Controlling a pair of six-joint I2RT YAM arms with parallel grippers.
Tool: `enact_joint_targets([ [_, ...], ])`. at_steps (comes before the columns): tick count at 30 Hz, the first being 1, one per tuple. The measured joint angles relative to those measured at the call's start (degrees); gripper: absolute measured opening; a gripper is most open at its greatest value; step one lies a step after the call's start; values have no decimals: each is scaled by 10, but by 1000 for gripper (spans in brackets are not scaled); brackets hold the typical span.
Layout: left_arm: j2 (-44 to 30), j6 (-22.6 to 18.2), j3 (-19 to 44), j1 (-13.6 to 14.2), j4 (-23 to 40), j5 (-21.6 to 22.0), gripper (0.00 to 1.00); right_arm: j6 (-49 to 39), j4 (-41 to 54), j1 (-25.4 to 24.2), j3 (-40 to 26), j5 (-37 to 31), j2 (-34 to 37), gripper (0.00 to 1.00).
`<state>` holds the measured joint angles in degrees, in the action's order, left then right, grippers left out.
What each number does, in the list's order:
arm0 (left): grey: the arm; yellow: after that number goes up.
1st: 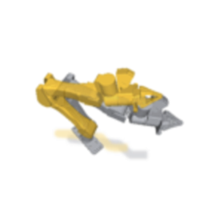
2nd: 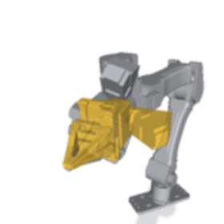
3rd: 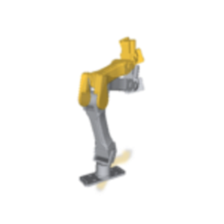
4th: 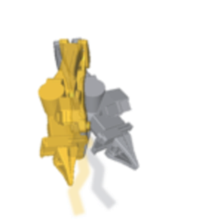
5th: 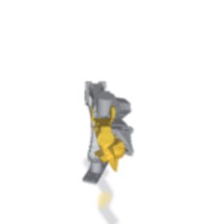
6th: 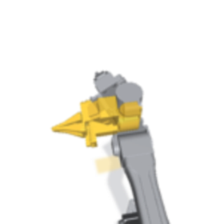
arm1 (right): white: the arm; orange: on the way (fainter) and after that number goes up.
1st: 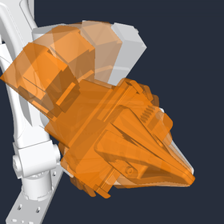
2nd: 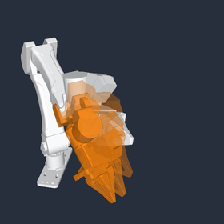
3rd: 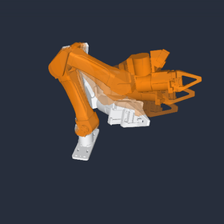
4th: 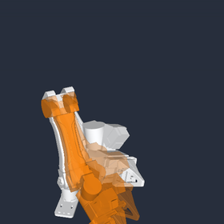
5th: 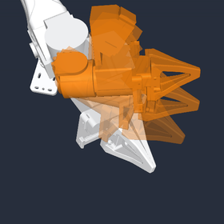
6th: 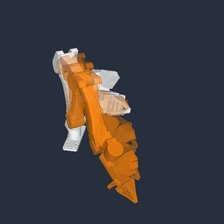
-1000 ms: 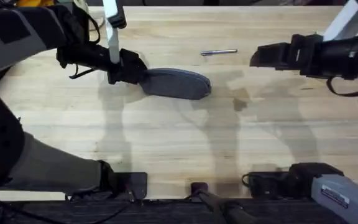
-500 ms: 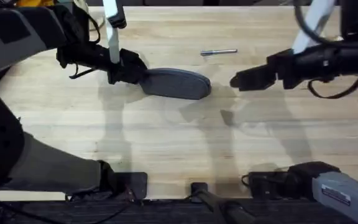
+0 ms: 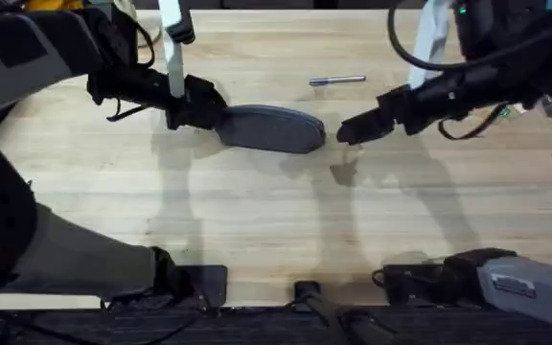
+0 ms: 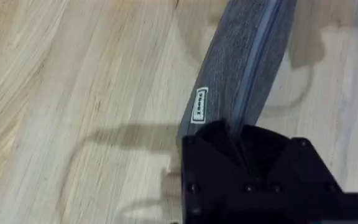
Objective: Unzip the bag, pick up the pens from the table one at a time and place them inside, then zip the bag closed.
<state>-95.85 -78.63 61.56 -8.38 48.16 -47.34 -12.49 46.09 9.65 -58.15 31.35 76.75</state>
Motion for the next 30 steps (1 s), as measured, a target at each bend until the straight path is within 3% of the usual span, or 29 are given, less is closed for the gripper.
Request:
enact_joint_targets([
  [14, 0, 0, 0, 0, 0, 0, 42, -21, -107, 43, 0, 0, 120, 998],
  [23, 0, 0, 0, 0, 0, 0, 42, -24, -133, 65, 0, 0, 162, 996],
  [30, 0, 0, 0, 0, 0, 0, 42, -26, -148, 71, 0, 0, 176, 844],
])
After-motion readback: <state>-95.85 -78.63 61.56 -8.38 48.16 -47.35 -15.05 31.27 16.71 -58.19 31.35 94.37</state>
